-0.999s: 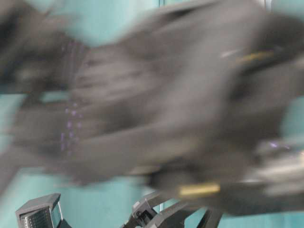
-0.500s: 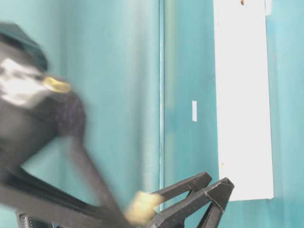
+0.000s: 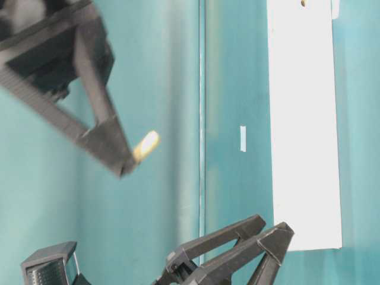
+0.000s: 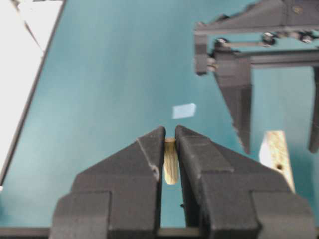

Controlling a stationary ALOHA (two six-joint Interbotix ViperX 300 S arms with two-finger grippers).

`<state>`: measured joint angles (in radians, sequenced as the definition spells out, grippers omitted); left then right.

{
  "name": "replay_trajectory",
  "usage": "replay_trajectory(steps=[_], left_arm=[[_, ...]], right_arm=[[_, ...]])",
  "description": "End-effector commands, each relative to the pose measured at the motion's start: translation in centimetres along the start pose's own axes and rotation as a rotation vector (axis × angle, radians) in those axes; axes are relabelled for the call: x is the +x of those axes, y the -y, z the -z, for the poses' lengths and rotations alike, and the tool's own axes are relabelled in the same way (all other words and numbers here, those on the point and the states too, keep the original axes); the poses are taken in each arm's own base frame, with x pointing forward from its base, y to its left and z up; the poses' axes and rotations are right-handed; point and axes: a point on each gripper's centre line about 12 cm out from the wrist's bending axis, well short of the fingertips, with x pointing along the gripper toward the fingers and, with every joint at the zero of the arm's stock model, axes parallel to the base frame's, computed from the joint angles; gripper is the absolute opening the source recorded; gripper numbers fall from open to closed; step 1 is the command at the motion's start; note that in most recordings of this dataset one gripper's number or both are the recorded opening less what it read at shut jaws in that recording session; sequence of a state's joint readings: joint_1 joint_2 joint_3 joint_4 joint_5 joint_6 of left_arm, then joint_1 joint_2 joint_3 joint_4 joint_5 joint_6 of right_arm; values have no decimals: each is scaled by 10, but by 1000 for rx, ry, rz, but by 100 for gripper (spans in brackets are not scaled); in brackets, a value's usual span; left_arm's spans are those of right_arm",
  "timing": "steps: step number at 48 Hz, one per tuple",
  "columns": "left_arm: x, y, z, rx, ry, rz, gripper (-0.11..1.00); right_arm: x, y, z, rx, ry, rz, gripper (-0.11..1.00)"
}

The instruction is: Move the wooden board into place and insert the rod into its hole.

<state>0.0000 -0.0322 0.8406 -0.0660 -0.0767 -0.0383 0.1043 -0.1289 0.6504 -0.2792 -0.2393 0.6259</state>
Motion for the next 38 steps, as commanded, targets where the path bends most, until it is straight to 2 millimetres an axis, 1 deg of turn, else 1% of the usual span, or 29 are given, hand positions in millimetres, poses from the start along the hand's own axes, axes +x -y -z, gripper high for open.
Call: replay_trajectory(steps=[1, 10, 15, 25, 32, 38], left_arm=[[0, 2, -8, -7, 29, 5, 78], [13, 2, -6, -7, 7, 2, 78], [22, 2, -7, -7, -5, 1, 78], [41, 2, -13, -6, -8, -1, 78], [56, 2, -12, -6, -15, -3, 78], [64, 2, -9, -6, -26, -4, 78]], right_arm=[[-10, 4, -14, -11, 65, -9, 9], [-20, 18, -12, -59, 120, -11, 9], [-24, 22, -10, -80, 140, -13, 9], [-31, 29, -3, -94, 155, -10, 9], [-37, 36, 8, -87, 151, -4, 9], [-45, 44, 19, -78, 186, -16, 9]])
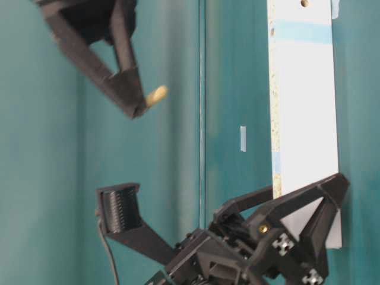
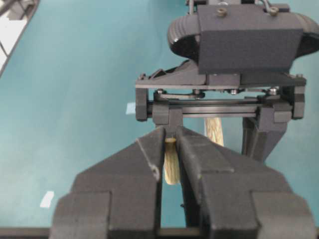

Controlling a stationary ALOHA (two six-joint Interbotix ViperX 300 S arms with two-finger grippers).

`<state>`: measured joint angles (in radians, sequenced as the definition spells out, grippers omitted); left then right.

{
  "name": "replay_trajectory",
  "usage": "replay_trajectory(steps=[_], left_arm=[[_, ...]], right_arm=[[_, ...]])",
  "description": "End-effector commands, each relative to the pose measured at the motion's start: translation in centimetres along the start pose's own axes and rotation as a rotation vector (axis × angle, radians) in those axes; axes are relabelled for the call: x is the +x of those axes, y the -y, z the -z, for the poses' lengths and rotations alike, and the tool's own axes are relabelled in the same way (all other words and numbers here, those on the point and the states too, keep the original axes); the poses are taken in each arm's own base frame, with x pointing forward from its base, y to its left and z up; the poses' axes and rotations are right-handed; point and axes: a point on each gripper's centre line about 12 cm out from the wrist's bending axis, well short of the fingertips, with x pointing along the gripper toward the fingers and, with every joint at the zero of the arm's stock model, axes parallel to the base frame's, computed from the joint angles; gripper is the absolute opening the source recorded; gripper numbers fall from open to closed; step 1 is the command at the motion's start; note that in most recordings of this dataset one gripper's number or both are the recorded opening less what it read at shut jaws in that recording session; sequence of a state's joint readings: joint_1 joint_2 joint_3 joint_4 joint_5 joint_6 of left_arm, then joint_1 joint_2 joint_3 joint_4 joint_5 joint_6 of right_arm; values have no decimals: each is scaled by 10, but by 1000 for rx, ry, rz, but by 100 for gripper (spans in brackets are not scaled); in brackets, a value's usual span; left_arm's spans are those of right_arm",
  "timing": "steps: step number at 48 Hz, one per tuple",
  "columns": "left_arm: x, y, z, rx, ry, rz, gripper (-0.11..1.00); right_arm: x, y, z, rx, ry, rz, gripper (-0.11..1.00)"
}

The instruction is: Move the wooden board into place and insert the rod into its hole.

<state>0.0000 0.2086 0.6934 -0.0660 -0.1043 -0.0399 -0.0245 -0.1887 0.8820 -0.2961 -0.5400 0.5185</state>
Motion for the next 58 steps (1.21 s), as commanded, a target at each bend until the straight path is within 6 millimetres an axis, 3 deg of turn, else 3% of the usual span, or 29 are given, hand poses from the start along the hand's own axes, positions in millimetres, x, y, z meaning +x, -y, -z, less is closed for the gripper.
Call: replay_trajectory(steps=[1, 25, 28, 38, 58], left_arm=[[1, 2, -13, -5, 40, 5, 78], [2, -3, -19, -14, 91, -2, 76], [1, -3, -21, -13, 105, -3, 70], [1, -2, -19, -1, 103, 0, 22], [2, 0, -14, -2, 84, 2, 21]], right_arm=[[-7, 1, -7, 0, 67, -20, 9], [-22, 8, 15, 0, 53, -17, 9], [-26, 10, 19, -6, 45, -7, 9], [-37, 17, 16, -14, 64, 19, 9], [-51, 36, 32, 5, 91, 52, 9]])
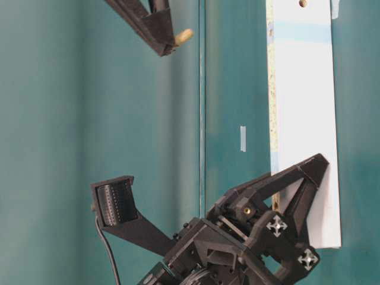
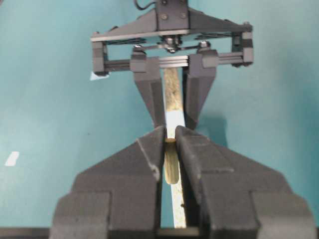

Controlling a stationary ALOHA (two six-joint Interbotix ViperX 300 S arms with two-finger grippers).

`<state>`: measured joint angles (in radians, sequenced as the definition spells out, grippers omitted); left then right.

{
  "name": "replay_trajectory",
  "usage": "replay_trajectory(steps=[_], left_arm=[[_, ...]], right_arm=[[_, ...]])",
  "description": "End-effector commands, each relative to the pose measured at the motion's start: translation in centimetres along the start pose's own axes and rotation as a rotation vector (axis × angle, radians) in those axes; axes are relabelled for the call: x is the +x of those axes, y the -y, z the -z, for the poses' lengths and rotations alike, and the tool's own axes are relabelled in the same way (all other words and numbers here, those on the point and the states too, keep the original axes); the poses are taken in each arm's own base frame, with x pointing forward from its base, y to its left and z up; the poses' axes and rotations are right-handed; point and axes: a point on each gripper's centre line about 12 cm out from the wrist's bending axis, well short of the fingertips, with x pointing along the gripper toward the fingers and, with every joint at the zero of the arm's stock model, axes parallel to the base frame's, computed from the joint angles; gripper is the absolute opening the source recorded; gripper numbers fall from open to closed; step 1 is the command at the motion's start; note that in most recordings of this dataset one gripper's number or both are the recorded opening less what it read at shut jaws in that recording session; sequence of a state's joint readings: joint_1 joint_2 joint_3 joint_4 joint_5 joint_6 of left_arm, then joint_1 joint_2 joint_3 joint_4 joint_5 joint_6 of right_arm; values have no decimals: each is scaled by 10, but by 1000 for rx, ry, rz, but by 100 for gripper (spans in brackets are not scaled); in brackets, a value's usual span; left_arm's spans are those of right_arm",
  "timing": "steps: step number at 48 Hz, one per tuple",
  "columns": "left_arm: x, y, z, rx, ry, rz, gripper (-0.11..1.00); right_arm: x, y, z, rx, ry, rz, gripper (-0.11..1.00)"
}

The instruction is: Move the wooden board into place and insert the rod into its hole.

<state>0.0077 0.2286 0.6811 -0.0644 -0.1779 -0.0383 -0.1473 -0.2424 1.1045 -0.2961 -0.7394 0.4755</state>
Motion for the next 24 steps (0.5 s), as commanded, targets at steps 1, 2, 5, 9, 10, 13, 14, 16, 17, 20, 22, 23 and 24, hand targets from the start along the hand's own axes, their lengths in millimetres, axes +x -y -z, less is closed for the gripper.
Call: replay_trajectory(steps=[1, 2, 5, 9, 10, 13, 14, 16, 17, 20, 22, 23, 24], left_arm=[[-3, 3, -5, -1, 16, 6, 21], [-3, 3, -5, -1, 16, 6, 21], [-3, 3, -5, 1, 16, 6, 21], [-3, 3, -5, -1, 15, 6, 21], [-3, 3, -5, 1, 15, 6, 21], [-3, 4, -6, -1, 16, 7, 21], [-3, 3, -6, -1, 16, 6, 21], [-3, 4, -6, -1, 18, 7, 21], [-3, 4, -6, -1, 18, 7, 21], [-3, 4, -8, -1, 21, 8, 21], [-3, 3, -7, -2, 19, 6, 21], [-3, 3, -8, -2, 21, 7, 21], [-3, 4, -8, -3, 22, 8, 21]], right_arm=[[-1, 3, -1, 3, 53, -14, 9], [-2, 4, 1, 3, 61, -17, 9], [-5, 7, 9, 6, 103, -33, 9], [-7, 10, 20, 15, 121, -37, 9], [-7, 11, 24, 18, 119, -34, 9], [-5, 14, 34, 26, 101, -32, 9], [-4, 15, 37, 28, 94, -31, 9], [-2, 17, 41, 31, 82, -29, 9], [-1, 18, 44, 34, 73, -26, 9], [4, 20, 49, 34, 59, -23, 9], [6, 21, 52, 34, 52, -21, 9], [7, 21, 53, 33, 48, -21, 9], [8, 22, 53, 32, 48, -20, 9]])
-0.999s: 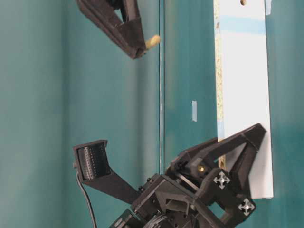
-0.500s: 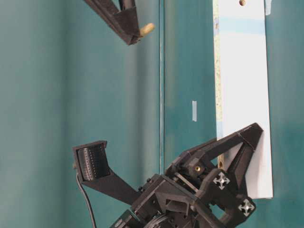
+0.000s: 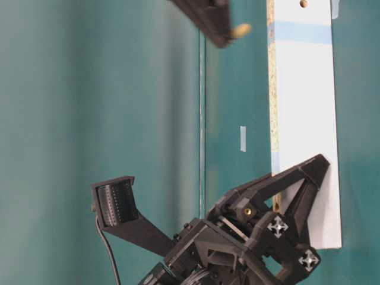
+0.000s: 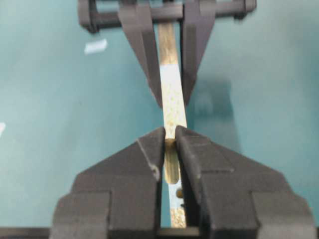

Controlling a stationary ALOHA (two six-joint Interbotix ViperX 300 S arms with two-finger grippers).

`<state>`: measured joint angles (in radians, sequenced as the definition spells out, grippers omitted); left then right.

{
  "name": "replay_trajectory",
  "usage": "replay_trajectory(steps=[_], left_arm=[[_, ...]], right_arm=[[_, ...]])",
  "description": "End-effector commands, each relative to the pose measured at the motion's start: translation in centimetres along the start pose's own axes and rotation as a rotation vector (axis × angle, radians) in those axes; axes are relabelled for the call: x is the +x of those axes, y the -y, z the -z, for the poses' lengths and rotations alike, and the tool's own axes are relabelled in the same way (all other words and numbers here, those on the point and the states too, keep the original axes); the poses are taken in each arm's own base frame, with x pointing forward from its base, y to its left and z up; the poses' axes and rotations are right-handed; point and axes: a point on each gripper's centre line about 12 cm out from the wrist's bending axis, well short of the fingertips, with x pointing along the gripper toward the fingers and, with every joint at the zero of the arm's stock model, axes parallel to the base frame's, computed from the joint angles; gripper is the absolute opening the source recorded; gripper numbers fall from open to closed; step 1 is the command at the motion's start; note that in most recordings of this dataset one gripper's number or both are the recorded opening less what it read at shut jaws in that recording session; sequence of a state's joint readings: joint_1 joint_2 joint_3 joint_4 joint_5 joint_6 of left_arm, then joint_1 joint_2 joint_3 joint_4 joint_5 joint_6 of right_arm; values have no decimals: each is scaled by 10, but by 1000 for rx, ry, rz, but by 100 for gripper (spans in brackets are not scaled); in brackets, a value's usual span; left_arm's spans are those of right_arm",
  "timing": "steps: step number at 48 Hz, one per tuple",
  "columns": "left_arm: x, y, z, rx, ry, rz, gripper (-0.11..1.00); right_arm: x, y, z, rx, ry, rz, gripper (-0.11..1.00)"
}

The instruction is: Move the wooden board into place and insert the rod into its hole.

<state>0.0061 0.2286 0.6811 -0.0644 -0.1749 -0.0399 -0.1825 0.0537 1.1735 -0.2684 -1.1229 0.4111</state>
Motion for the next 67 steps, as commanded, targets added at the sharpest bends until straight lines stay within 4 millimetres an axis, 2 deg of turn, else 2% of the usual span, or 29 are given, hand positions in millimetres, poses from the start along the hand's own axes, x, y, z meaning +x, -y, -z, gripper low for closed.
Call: replay_trajectory(steps=[1, 45, 67], left_arm=[[-3, 3, -8, -1, 26, 7, 21], [-3, 3, -9, -2, 26, 7, 21], [-3, 3, -9, -5, 27, 7, 21]], right_arm=[[6, 2, -3, -6, 20, -2, 9], [5, 6, 10, -22, -68, 32, 9], [-10, 6, 21, -9, -111, 49, 9]])
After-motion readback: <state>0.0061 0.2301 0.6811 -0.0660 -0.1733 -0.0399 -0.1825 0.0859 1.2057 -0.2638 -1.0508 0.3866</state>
